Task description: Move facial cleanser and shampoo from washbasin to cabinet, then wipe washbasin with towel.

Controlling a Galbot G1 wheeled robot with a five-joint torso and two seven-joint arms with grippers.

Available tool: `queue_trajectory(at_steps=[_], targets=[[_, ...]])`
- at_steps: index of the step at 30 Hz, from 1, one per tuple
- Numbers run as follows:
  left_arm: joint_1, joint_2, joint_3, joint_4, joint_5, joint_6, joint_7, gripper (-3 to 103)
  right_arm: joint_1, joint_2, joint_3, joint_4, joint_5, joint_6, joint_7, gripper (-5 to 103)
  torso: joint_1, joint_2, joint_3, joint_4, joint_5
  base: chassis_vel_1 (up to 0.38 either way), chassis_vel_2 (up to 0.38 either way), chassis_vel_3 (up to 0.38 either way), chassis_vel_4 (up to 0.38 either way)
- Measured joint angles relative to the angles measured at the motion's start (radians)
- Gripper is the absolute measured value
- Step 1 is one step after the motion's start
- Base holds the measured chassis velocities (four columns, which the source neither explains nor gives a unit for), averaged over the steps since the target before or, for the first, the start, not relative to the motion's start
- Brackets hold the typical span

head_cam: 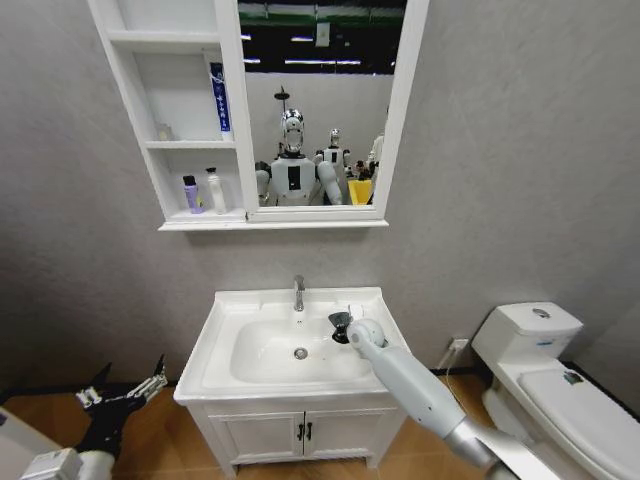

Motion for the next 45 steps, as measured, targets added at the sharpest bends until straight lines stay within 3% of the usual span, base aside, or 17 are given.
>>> queue_trajectory(at_steps=[10,18,21,28,34,39,45], targets=[[0.000,0.000,0.000,0.000,0.000,0.000,0.000,100,-0.016,0.006,-0.013,-0.047,-0.011,-0.001,-0.001,5,0.000,0.000,0.000,0.0001,0.0000,0.000,0.000,0.000,0.000],[0.000,0.000,0.000,0.000,0.000,0.000,0.000,100,-0.020,0.052,0.009,-0.126,-0.070,0.008,-0.043,5,0.000,0.000,0.000,0.0004,0.0001,0.000,0.000,0.000,0.000],[0.000,0.000,0.000,0.000,0.000,0.000,0.000,100,-0.014,0.104,0.013,-0.203,-0.139,0.040,-0.106,5,0.000,0.000,0.000,0.0002,0.0000,0.000,0.000,0.000,0.000],[0.000,0.000,0.000,0.000,0.000,0.000,0.000,100,-0.001,0.164,0.022,-0.293,-0.203,0.068,-0.149,5,0.000,0.000,0.000,0.0003,-0.0001,0.000,0.000,0.000,0.000],[0.000,0.000,0.000,0.000,0.000,0.000,0.000,100,0.009,0.247,0.038,-0.398,-0.308,0.112,-0.253,5,0.000,0.000,0.000,-0.0002,-0.0002,0.000,0.000,0.000,0.000],[0.000,0.000,0.000,0.000,0.000,0.000,0.000,100,0.011,0.291,0.045,-0.432,-0.332,0.124,-0.285,5,0.000,0.000,0.000,-0.0001,-0.0002,0.000,0.000,0.000,0.000],[0.000,0.000,0.000,0.000,0.000,0.000,0.000,100,0.014,0.353,0.051,-0.492,-0.383,0.170,-0.386,5,0.000,0.000,0.000,0.0000,-0.0001,0.000,0.000,0.000,0.000]])
